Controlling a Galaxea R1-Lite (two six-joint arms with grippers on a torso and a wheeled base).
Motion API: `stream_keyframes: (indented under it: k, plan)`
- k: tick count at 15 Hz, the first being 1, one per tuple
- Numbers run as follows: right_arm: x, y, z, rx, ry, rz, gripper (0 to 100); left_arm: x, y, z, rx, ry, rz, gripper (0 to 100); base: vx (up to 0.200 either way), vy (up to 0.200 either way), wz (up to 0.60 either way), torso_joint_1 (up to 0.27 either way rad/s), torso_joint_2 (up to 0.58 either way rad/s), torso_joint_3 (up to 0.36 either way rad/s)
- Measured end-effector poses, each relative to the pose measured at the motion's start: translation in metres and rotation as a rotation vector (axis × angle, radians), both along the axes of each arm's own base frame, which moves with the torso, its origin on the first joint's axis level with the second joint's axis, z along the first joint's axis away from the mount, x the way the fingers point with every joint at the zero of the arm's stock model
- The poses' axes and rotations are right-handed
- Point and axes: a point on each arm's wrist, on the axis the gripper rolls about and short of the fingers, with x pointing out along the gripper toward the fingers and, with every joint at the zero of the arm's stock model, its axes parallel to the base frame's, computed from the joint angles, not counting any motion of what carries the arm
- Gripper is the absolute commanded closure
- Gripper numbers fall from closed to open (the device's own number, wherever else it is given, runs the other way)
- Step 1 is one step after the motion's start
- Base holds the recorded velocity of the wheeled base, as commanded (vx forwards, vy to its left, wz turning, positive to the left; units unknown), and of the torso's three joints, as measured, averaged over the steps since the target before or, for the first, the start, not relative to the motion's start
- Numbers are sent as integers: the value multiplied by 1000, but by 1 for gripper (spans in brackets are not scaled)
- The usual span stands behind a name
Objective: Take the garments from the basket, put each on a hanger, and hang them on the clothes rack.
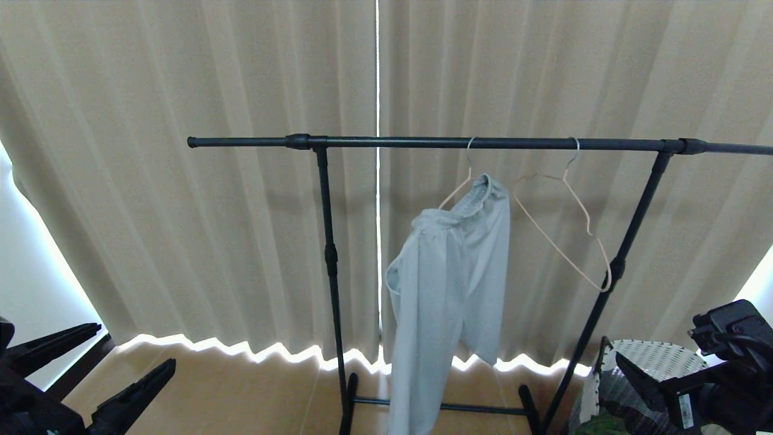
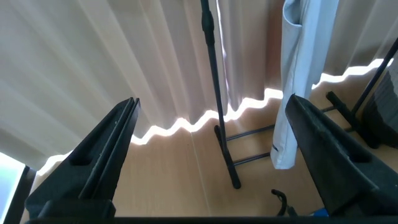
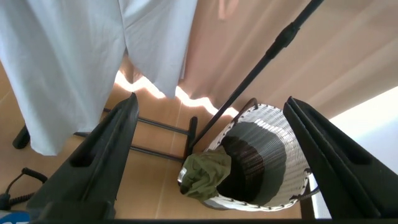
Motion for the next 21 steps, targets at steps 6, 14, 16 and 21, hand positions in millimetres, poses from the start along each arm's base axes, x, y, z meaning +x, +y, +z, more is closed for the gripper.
stream_keyframes:
  k: [6, 14, 16, 21]
  plan:
    - [0, 0, -1, -3, 4, 1, 0, -1, 0, -2, 4, 5, -1, 0, 0, 0, 0, 0, 0, 0]
    - [0, 0, -1, -4, 7, 1, 0, 0, 0, -1, 4, 2, 2, 0, 0, 0, 0, -170, 413, 238]
    - [0, 0, -1, -4, 6, 1, 0, 0, 1, 0, 5, 0, 11, 0, 0, 0, 0, -200, 496, 307]
    - [1, -3, 0, -5, 4, -21, 0, 1, 1, 1, 3, -6, 14, 0, 0, 0, 0, -173, 481, 296]
